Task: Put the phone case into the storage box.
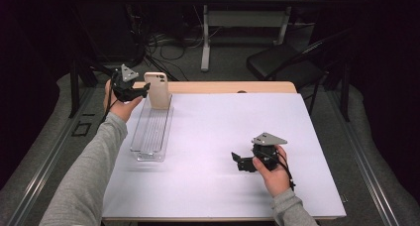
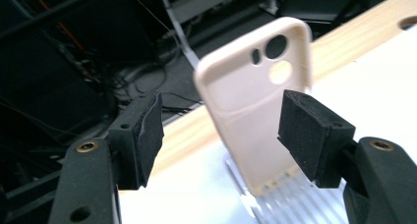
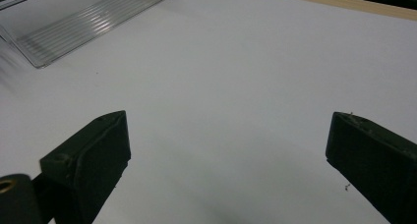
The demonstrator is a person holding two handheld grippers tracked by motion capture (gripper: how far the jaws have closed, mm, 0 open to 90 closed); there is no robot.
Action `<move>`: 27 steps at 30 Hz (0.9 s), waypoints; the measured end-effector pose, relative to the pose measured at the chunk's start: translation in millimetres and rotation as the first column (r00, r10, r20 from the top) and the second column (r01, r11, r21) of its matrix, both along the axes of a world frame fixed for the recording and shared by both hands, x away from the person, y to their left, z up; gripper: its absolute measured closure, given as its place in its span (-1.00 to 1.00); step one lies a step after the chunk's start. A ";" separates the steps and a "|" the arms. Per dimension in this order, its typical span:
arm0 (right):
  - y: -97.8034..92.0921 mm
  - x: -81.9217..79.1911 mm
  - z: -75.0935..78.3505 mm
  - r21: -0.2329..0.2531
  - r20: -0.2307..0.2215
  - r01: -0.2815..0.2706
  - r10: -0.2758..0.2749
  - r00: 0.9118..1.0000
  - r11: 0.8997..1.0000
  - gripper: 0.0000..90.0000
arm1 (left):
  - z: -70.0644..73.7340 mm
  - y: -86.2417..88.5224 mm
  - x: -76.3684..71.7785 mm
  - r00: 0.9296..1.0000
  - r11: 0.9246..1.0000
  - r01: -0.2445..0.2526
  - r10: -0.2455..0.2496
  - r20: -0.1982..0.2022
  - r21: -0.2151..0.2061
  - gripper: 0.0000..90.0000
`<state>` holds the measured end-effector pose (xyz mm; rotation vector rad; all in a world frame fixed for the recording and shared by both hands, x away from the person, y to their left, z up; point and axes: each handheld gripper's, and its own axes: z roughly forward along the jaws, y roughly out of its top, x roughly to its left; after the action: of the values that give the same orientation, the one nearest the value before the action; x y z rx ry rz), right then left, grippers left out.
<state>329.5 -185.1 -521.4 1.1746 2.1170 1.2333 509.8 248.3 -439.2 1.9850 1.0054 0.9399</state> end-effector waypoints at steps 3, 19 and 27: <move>0.0 -0.3 0.3 0.001 -0.001 0.000 0.000 1.000 1.000 -0.94 | 1.7 -2.5 -3.4 0.999 1.000 0.008 -0.008 -0.039 -0.003 -0.25; 0.4 -0.6 0.3 -0.009 0.003 -0.001 0.001 1.000 1.000 -0.94 | 17.3 -17.9 -32.4 0.993 0.992 0.065 -0.075 -0.097 -0.107 -0.54; 0.7 -1.0 1.3 -0.014 0.011 0.001 -0.001 1.000 1.000 -0.93 | 17.5 -18.2 -50.7 0.986 0.982 0.102 -0.121 -0.116 -0.159 -0.56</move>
<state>328.5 -184.4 -520.1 1.1606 2.1138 1.2197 459.0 230.2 -421.7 1.9682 0.9913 0.6649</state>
